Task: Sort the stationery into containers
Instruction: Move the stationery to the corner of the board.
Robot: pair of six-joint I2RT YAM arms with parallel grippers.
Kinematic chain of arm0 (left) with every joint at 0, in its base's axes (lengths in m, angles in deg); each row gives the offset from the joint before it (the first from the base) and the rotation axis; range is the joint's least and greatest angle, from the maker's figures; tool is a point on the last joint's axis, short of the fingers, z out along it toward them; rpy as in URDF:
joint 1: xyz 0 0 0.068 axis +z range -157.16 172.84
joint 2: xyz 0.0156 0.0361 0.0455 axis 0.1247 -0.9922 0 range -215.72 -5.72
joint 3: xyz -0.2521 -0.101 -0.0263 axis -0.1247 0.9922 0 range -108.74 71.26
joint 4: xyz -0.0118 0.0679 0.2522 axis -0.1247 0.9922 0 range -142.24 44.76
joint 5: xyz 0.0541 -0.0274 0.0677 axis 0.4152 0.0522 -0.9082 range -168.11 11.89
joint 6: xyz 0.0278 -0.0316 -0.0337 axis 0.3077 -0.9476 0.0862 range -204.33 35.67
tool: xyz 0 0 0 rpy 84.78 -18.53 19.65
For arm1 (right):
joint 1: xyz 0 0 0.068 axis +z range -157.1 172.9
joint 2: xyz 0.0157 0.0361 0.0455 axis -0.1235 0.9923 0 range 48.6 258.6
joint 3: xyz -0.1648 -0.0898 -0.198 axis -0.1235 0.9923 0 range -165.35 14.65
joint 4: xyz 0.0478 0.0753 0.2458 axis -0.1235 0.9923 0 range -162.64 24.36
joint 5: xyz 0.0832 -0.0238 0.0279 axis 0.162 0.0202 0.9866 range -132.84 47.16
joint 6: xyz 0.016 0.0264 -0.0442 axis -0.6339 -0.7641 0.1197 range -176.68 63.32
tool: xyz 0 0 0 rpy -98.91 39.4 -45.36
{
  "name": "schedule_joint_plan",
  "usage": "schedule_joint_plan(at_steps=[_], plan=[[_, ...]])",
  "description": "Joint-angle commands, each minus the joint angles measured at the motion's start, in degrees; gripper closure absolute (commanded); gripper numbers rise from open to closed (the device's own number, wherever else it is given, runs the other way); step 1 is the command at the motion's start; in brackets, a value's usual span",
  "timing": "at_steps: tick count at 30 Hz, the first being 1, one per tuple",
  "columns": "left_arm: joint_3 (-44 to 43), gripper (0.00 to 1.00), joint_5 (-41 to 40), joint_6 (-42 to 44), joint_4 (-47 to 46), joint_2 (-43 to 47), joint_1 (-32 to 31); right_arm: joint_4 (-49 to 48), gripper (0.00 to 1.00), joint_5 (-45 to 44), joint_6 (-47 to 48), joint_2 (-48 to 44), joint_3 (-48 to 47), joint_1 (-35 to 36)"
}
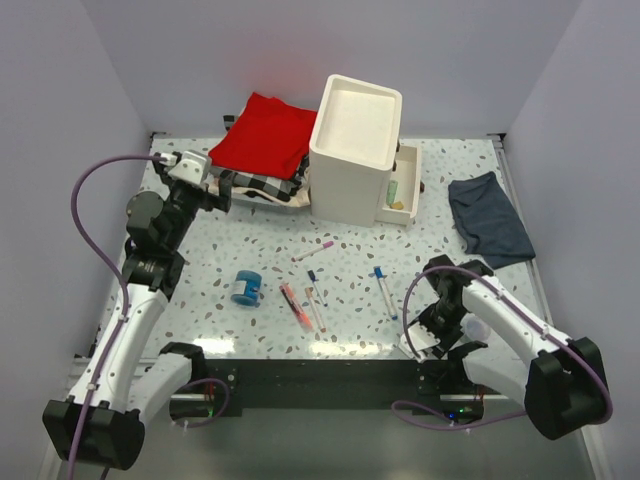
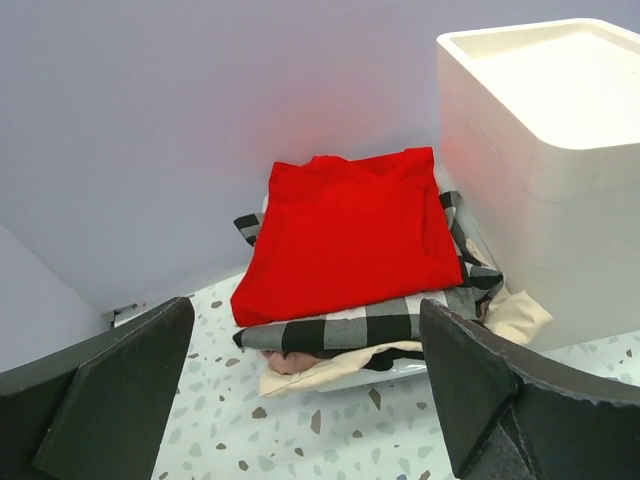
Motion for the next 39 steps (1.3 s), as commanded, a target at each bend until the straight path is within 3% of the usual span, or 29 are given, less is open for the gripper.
schedule_joint_plan(at_steps=[1,11,15,24,39], plan=[[-1.8,0.00,0.0,0.0,-1.1,-1.0,0.7,0.7,0.50,0.9,40.9,0.8,0.8,1.8],[-3.2,0.00,1.1,-1.3,-1.6,-3.8,1.4,-15.7,0.50,-2.0,40.4,1.2,10.5,2.9],[-3.5,0.00,1.1,-1.4,-1.9,-4.2,1.5,-19.8,0.51,-2.2,37.0,4.1,9.0,2.7],[-2.1,0.00,1.9,-2.6,-3.0,-4.0,1.6,-21.6,0.51,-3.9,28.6,15.0,-2.6,2.3],[-1.7,0.00,2.2,-2.9,-3.2,-3.9,1.6,-22.3,0.43,-9.6,31.2,13.4,-1.2,2.2]])
